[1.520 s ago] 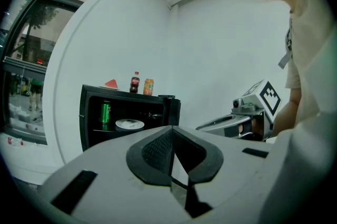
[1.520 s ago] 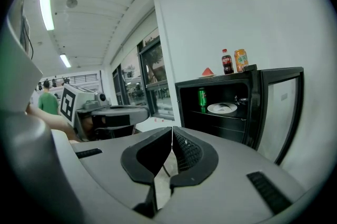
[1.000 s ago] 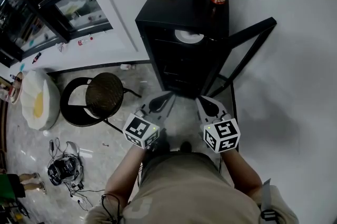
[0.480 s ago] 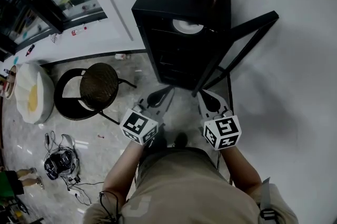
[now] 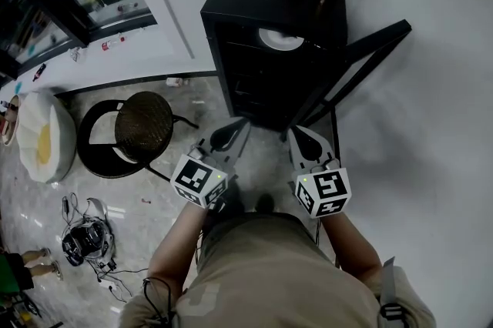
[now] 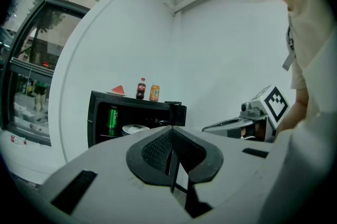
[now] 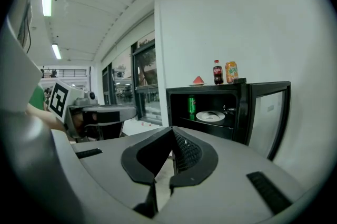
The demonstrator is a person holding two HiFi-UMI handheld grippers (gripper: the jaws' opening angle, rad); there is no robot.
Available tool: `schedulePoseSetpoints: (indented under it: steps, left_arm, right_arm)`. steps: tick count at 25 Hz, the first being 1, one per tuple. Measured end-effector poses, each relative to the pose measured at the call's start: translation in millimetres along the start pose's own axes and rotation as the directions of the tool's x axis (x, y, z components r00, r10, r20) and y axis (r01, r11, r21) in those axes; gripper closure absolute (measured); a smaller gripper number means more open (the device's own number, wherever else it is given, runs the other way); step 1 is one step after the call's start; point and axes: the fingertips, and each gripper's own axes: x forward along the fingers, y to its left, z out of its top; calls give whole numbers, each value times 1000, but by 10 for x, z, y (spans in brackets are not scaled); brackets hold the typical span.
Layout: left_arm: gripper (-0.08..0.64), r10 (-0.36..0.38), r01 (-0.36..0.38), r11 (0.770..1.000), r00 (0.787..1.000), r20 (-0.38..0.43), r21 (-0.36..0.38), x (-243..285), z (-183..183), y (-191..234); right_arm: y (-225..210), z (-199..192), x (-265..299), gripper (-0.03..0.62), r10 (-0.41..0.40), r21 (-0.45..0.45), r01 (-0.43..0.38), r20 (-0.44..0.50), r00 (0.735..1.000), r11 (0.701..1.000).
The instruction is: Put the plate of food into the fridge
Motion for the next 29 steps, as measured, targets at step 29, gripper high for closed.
schedulePoseSetpoints:
  steps: [29]
  left_arm:
    - [549,-85,85,996,996,18,-41,-193,48,721]
  right_arm:
    - [400,161,580,571,-94,-61,93,-18,995,994]
